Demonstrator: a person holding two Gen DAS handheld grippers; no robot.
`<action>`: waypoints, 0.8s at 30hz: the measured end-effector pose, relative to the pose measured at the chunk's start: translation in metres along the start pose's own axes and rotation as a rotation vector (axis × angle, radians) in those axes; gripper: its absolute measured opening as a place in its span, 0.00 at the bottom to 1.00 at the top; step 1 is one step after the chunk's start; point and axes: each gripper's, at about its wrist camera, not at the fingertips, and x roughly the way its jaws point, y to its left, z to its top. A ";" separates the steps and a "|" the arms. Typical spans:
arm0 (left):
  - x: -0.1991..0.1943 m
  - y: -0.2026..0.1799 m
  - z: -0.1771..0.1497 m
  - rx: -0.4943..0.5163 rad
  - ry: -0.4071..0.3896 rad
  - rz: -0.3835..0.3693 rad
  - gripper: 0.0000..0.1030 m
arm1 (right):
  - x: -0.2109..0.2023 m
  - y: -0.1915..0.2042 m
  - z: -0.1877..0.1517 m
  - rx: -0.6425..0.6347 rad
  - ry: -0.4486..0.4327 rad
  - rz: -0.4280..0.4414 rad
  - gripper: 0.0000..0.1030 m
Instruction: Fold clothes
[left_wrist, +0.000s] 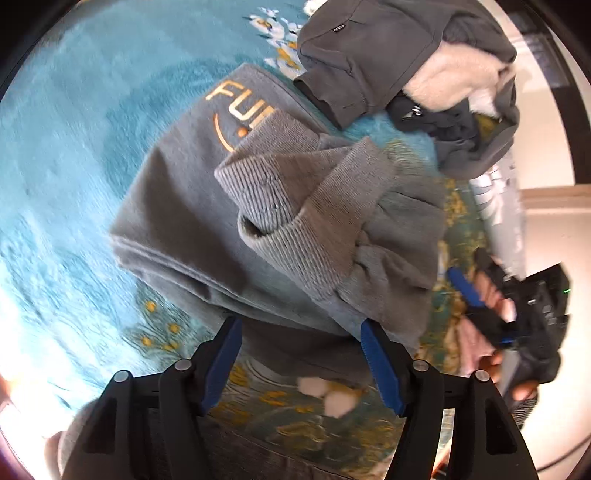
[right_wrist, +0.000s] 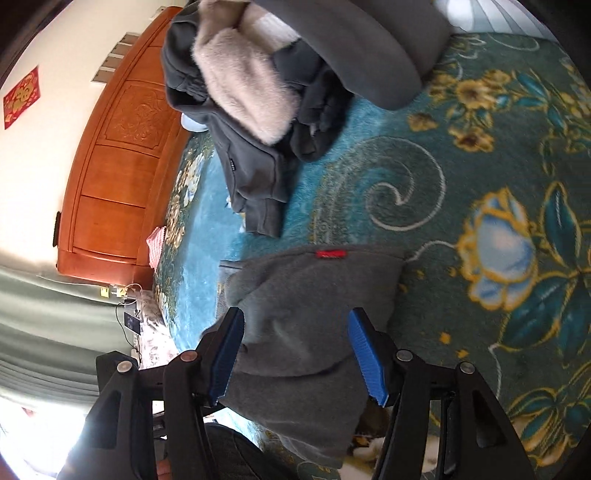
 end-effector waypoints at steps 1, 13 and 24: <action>-0.001 0.001 0.000 -0.016 -0.009 -0.024 0.69 | 0.000 -0.003 -0.002 0.006 0.004 -0.001 0.58; 0.012 0.008 0.019 -0.122 -0.057 -0.023 0.79 | -0.003 -0.017 -0.022 0.019 0.049 -0.012 0.58; -0.012 0.008 0.030 -0.146 -0.279 -0.086 0.21 | -0.004 -0.018 -0.030 0.039 0.060 -0.008 0.58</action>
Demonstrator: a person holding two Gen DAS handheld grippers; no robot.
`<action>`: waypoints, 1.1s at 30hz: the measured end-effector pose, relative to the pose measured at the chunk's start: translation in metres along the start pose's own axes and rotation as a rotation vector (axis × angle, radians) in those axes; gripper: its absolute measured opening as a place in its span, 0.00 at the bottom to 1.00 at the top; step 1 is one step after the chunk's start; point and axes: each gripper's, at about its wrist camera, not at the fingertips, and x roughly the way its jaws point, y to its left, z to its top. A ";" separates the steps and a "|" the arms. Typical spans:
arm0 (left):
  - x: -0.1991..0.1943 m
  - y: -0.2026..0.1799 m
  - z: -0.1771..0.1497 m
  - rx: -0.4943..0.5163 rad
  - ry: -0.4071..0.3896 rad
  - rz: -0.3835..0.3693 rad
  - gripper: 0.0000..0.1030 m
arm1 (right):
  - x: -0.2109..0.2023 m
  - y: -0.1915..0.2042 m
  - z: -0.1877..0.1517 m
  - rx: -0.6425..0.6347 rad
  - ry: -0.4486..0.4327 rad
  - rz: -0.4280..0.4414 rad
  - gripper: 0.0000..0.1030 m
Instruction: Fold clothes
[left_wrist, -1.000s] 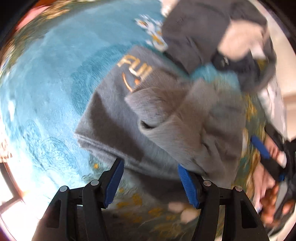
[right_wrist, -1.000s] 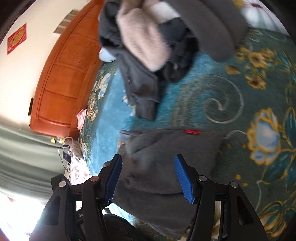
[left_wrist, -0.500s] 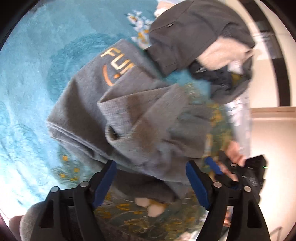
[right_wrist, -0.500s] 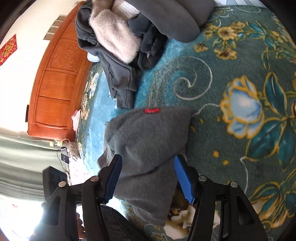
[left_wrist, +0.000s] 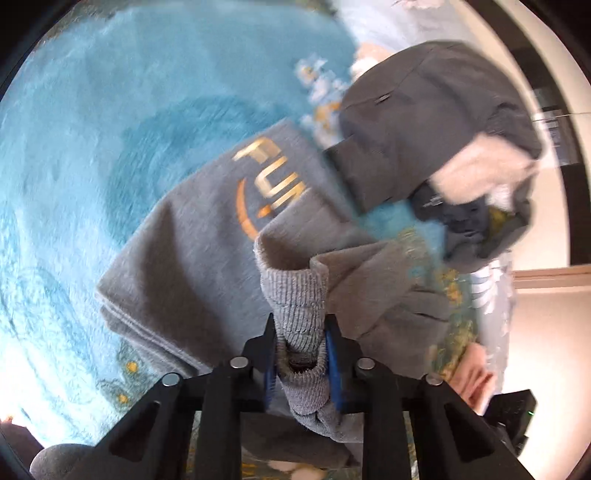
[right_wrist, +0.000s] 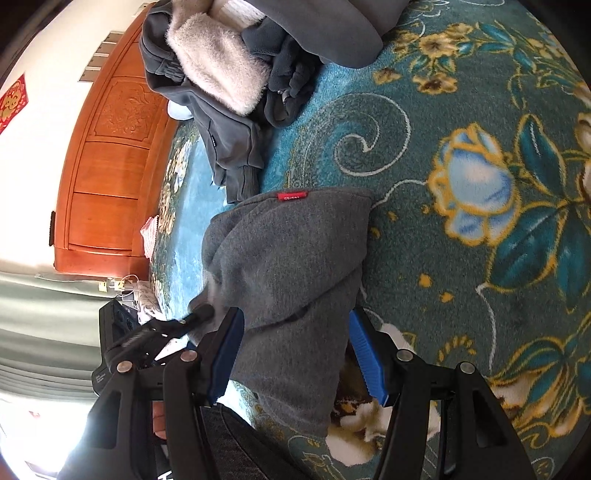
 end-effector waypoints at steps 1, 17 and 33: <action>-0.010 -0.004 0.001 0.023 -0.036 -0.034 0.21 | 0.000 0.000 0.000 0.000 0.000 0.001 0.58; -0.023 0.074 0.011 -0.219 -0.001 0.048 0.35 | 0.013 0.018 -0.003 -0.061 0.017 -0.002 0.58; 0.002 0.015 0.051 0.146 0.012 0.071 0.52 | 0.018 0.011 -0.007 -0.041 0.022 -0.005 0.58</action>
